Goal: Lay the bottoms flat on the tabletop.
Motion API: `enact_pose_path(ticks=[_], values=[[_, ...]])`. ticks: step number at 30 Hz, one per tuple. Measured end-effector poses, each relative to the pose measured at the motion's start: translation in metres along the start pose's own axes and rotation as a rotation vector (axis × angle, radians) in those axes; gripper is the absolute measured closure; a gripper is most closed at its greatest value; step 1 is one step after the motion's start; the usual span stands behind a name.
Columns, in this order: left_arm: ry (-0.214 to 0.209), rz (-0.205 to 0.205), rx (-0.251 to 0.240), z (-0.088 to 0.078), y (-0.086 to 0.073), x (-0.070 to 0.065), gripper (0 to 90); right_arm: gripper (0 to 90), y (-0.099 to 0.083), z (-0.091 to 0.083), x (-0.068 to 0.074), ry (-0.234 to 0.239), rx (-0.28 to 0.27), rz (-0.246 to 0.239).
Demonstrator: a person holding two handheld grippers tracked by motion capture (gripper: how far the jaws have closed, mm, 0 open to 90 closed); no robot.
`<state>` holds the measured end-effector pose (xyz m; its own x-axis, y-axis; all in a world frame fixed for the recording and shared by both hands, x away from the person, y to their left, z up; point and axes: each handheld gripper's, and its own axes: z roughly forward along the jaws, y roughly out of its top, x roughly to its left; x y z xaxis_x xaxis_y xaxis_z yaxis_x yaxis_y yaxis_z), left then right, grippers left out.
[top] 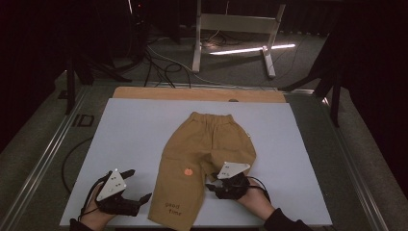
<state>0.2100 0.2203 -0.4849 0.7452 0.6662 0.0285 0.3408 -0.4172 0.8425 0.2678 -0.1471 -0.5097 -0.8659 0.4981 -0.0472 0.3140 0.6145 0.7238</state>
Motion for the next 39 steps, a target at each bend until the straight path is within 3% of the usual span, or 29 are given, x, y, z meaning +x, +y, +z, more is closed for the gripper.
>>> enact_pose_path(ticks=[1,4,5,6,10,12,13,14,15,16,17,18,19,20,21,22,24,28,29,30,32,34,35,36,38,39], values=[[-0.001,0.002,0.000,0.000,0.000,0.000,6.2,54.0,0.000,0.000,0.000,0.000,0.000,0.000],[-0.002,0.004,-0.006,0.000,0.000,0.000,6.2,58.9,-0.003,0.009,-0.007,-0.047,0.024,-0.060],[-0.002,0.003,-0.006,0.000,0.000,0.000,6.2,65.1,-0.004,0.011,-0.010,-0.042,0.032,-0.065],[-0.003,0.003,-0.004,-0.001,0.000,0.000,6.2,80.6,-0.005,0.011,-0.015,-0.022,0.029,-0.052],[-0.001,0.000,-0.008,-0.001,0.000,0.000,6.3,88.0,-0.004,0.006,-0.017,-0.022,0.040,-0.056],[0.001,0.008,-0.005,-0.002,0.001,0.000,6.3,88.4,-0.002,-0.013,-0.017,-0.016,0.003,-0.037],[0.001,0.008,-0.005,-0.002,0.001,0.000,6.3,88.4,-0.002,-0.013,-0.017,-0.016,0.003,-0.037],[0.002,0.002,-0.012,-0.003,0.001,0.000,6.3,88.4,0.000,-0.030,-0.013,-0.004,-0.029,-0.018],[0.002,0.001,-0.013,-0.003,0.001,0.000,6.3,88.4,0.000,-0.030,-0.013,-0.004,-0.029,-0.018],[0.002,0.001,-0.011,-0.003,0.001,0.000,6.3,88.4,0.003,-0.050,-0.007,0.004,-0.053,-0.034],[0.002,0.002,-0.010,-0.002,0.001,0.000,6.3,88.4,0.003,-0.050,-0.007,0.004,-0.053,-0.034],[0.003,0.001,-0.010,-0.002,0.001,0.000,6.3,88.4,0.004,-0.069,0.000,0.033,-0.084,-0.043],[0.003,0.001,-0.010,-0.002,0.001,0.000,6.2,88.4,0.004,-0.069,0.000,0.033,-0.084,-0.043],[0.003,0.003,-0.008,-0.002,0.001,0.000,6.3,88.4,0.004,-0.086,0.007,0.057,-0.092,-0.052],[0.003,0.003,-0.008,-0.002,0.001,0.000,6.2,88.4,0.004,-0.086,0.007,0.057,-0.092,-0.052],[0.000,0.005,-0.007,-0.001,0.002,0.000,6.3,88.4,0.003,-0.098,0.015,0.077,-0.100,-0.074],[0.002,0.006,-0.011,-0.001,0.003,0.000,6.3,88.4,0.001,-0.108,0.022,0.098,-0.098,-0.100],[-0.001,0.009,-0.009,-0.001,0.003,0.000,6.3,87.7,0.001,-0.118,0.030,0.140,-0.098,-0.117],[-0.001,0.008,-0.009,-0.001,0.003,0.000,6.2,84.7,0.002,-0.123,0.033,0.183,-0.102,-0.121],[-0.003,0.007,-0.011,0.000,0.003,0.000,6.3,74.8,0.004,-0.127,0.035,0.233,-0.137,-0.123],[-0.006,0.008,-0.009,0.000,0.003,-0.001,6.3,70.6,0.004,-0.128,0.035,0.235,-0.144,-0.130],[-0.006,0.010,-0.008,0.000,0.003,-0.001,6.3,54.3,0.004,-0.131,0.033,0.206,-0.160,-0.143],[-0.006,0.010,-0.008,0.000,0.003,-0.001,6.3,53.9,0.003,-0.131,0.029,0.195,-0.168,-0.123],[-0.007,0.007,-0.009,0.000,0.003,-0.001,6.2,45.7,-0.002,-0.130,0.020,0.167,-0.178,-0.079],[-0.009,0.004,-0.006,0.001,0.004,0.000,6.2,42.1,-0.003,-0.130,0.015,0.162,-0.182,-0.057],[-0.009,0.003,-0.007,0.001,0.004,0.000,6.2,32.9,-0.008,-0.129,0.006,0.144,-0.205,-0.018]])
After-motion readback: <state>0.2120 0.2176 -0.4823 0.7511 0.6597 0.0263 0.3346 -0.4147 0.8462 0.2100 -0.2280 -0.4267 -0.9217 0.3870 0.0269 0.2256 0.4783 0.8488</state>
